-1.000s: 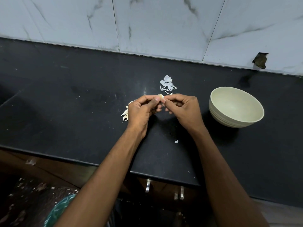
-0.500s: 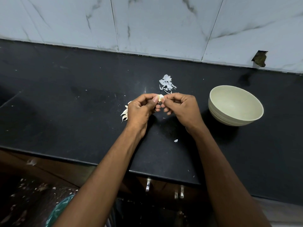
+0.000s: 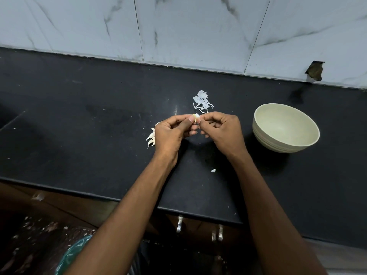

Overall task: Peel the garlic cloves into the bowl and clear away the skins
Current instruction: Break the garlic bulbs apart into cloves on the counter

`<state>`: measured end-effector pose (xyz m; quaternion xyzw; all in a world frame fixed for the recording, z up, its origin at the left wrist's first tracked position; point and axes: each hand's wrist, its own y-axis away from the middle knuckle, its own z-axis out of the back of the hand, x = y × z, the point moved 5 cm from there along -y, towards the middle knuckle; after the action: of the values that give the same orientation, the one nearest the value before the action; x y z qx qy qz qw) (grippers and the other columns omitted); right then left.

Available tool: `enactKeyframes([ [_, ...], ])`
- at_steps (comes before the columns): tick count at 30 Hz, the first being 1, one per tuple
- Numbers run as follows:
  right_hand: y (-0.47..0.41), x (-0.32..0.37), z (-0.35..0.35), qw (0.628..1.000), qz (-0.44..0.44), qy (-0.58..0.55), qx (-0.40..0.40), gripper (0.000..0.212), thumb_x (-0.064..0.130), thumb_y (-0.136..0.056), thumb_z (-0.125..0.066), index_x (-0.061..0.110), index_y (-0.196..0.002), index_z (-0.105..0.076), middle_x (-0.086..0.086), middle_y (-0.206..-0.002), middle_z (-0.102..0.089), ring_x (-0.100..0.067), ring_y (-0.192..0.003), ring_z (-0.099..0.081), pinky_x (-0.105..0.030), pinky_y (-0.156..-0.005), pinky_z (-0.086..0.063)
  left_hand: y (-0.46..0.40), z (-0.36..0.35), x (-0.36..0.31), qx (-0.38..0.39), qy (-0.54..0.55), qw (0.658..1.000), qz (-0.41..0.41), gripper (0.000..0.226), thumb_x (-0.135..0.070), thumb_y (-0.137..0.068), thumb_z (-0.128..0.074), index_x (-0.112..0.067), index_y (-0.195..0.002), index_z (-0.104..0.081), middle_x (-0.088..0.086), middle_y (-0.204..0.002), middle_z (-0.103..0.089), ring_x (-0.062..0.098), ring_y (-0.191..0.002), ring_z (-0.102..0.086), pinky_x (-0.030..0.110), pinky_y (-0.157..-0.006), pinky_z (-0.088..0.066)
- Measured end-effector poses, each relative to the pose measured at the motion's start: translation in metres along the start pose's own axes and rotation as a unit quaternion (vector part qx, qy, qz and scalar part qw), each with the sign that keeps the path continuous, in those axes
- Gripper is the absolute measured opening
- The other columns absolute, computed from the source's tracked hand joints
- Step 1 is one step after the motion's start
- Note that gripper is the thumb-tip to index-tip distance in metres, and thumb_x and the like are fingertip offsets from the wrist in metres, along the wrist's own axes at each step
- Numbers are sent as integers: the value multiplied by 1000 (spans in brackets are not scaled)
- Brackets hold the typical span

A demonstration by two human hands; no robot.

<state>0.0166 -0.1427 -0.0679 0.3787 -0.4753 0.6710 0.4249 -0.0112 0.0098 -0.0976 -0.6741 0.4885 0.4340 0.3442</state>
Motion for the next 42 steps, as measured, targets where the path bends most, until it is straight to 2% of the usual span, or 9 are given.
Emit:
enactKeyframes([
  [5, 0, 1, 0, 1000, 7, -2, 6, 4, 14, -94, -76, 16, -93, -78, -3, -71, -75, -11, -64, -70, -28, -62, -58, 0, 0, 1, 9, -7, 1000, 5, 18, -6, -95, -72, 8, -106, -75, 13, -81, -75, 18, -78, -69, 27, -73, -59],
  [10, 0, 1, 1, 1000, 6, -15, 7, 5, 12, -94, -76, 16, -92, -78, -8, -74, -75, -13, -66, -70, -28, -62, -59, 1, -2, 1, 20, -1, 1000, 12, 17, -6, -97, -69, 6, -106, -76, 14, -83, -75, 19, -80, -69, 27, -75, -59],
  [16, 0, -3, -1, 1000, 2, -14, 14, 3, 15, -94, -77, 13, -93, -78, -1, -70, -74, -11, -64, -69, -25, -63, -58, 0, -1, 2, 25, 0, 1000, 15, 19, -4, -95, -72, 9, -108, -74, 12, -80, -74, 16, -75, -69, 25, -73, -59],
  [25, -4, -11, -3, 994, -59, -94, -13, 10, 11, -96, -74, 2, -96, -78, -4, -76, -76, -9, -63, -64, -22, -58, -54, -4, 4, 5, 13, 59, 997, 54, 10, -3, -98, -66, 1, -104, -72, 10, -83, -76, 16, -76, -71, 24, -76, -60],
  [28, -8, -16, 4, 992, -75, -99, -36, 8, 11, -98, -72, 5, -95, -77, -8, -79, -75, -10, -65, -65, -23, -58, -55, -4, 5, 6, 11, 63, 996, 56, 9, -3, -98, -66, -1, -103, -73, 10, -85, -76, 16, -77, -70, 24, -75, -59],
  [32, -30, -27, 13, 996, -45, 29, -73, 11, 13, -99, -68, 9, -95, -77, -6, -81, -75, -11, -69, -70, -33, -62, -59, -4, 4, 7, 19, 40, 998, 40, 11, 1, -96, -67, 3, -105, -73, 11, -85, -75, 16, -75, -69, 25, -74, -59],
  [36, -48, -36, 13, 972, 25, 215, -93, 19, 14, -98, -62, 10, -106, -79, -8, -90, -75, -23, -82, -72, -44, -83, -59, -5, 4, 10, 17, 23, 999, 34, 17, 2, -94, -70, 9, -109, -72, 13, -87, -74, 16, -73, -67, 26, -76, -58],
  [39, -52, -36, 18, 961, 23, 248, -120, 18, 17, -94, -67, 14, -105, -81, -7, -92, -77, -25, -83, -72, -44, -83, -58, -6, 3, 11, 22, 9, 999, 27, 20, 1, -93, -70, 10, -111, -71, 14, -89, -74, 16, -73, -66, 27, -76, -58],
  [42, -53, -30, 28, 953, 18, 250, -169, 7, 21, -87, -74, 20, -89, -81, 2, -81, -77, -18, -74, -72, -42, -76, -60, -6, 2, 11, 28, -6, 999, 19, 22, 0, -93, -71, 11, -112, -71, 13, -89, -73, 16, -72, -65, 27, -75, -57],
])
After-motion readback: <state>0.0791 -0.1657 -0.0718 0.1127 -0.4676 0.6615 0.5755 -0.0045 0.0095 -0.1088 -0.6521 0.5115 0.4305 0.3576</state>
